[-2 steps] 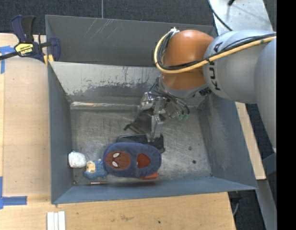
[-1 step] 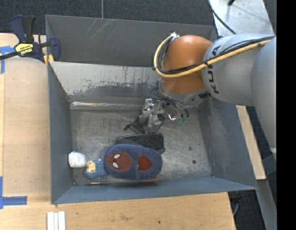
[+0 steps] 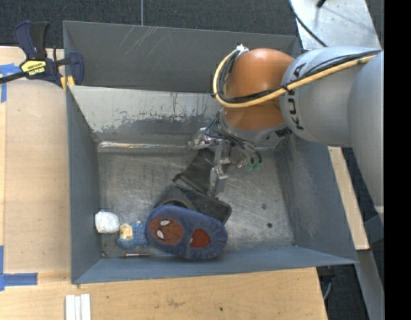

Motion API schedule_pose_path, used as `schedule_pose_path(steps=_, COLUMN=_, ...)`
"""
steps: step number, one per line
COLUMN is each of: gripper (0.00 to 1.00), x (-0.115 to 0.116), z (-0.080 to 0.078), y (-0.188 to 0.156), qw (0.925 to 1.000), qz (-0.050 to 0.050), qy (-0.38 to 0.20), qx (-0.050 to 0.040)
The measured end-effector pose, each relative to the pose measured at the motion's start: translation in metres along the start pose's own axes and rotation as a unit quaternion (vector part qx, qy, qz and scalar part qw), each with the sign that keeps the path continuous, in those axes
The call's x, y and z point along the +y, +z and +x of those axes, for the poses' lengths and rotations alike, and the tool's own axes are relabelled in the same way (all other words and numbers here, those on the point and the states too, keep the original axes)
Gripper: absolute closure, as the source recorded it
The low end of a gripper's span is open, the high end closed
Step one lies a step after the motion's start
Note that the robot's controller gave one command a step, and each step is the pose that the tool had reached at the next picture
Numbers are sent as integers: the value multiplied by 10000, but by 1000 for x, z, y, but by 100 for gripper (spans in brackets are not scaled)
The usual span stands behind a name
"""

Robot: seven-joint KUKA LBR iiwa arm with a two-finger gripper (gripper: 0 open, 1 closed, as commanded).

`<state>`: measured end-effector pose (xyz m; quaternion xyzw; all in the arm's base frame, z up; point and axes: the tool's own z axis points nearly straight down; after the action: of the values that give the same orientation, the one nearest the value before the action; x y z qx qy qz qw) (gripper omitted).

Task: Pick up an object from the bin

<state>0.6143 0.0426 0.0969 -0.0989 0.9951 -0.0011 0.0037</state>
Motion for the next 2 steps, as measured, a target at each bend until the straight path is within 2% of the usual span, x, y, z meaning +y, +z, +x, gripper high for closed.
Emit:
schedule_pose_path(steps=1, gripper=100, x=1, z=1, y=1, qw=10000, qz=-13, qy=4, qx=10)
schedule_pose_path(steps=2, gripper=100, x=10, z=-8, y=-114, qw=10000, qz=-6, qy=-62, qx=-33)
